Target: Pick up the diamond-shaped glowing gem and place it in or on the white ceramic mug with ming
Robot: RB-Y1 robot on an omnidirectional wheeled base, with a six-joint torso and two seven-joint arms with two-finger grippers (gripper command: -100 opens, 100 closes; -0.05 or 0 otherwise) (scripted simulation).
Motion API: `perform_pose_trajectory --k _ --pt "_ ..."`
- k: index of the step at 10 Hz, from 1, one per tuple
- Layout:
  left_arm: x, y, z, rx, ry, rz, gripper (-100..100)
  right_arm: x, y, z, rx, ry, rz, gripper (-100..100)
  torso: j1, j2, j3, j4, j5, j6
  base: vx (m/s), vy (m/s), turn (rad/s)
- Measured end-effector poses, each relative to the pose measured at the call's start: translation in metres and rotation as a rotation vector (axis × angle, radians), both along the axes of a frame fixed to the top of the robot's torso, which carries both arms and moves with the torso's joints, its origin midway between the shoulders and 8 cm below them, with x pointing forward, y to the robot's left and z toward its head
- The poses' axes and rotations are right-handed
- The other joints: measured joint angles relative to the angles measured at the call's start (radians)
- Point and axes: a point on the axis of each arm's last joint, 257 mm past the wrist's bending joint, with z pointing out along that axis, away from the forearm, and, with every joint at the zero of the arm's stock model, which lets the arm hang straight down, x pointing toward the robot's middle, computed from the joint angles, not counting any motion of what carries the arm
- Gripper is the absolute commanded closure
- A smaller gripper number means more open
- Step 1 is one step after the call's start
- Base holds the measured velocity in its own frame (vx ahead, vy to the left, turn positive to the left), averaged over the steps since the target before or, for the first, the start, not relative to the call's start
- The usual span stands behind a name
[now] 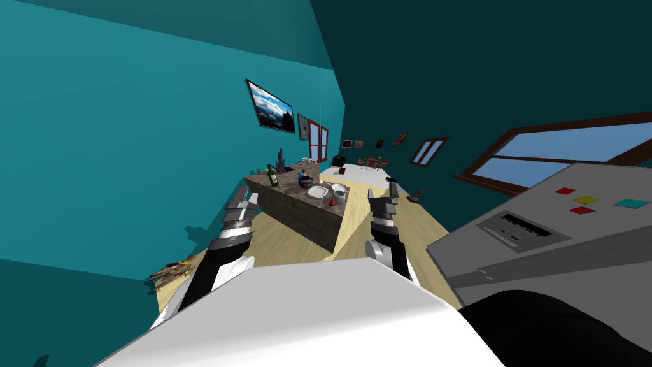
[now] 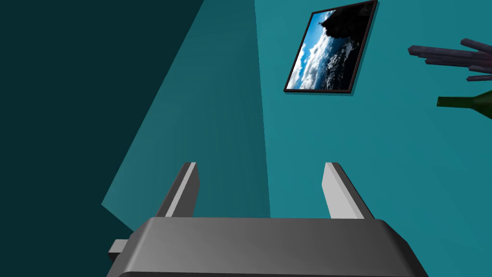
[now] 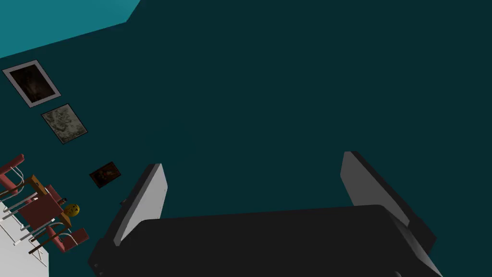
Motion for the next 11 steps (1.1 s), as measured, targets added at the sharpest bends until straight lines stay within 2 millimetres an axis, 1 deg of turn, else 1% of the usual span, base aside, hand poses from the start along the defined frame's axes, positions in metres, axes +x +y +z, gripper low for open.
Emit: perform_pose_trajectory --k 4,6,11 --pt "0.000 0.000 0.000 0.000 0.000 0.000 0 0.012 0.012 -0.005 -0.045 0.050 0.078 -100 0.004 -0.003 -0.002 -0.001 0.001 0.000 0.043 0.062 -0.045" --pt "0.000 0.000 0.000 0.000 0.000 0.000 0 0.019 0.018 -0.011 -0.048 0.094 0.124 -100 0.006 -0.005 -0.003 -0.001 0.001 0.000 0.065 0.083 -0.051" --pt "0.000 0.000 0.000 0.000 0.000 0.000 0 0.038 0.022 -0.024 -0.001 0.179 0.202 -100 0.005 -0.004 -0.002 -0.001 0.001 0.000 0.050 0.082 -0.045"
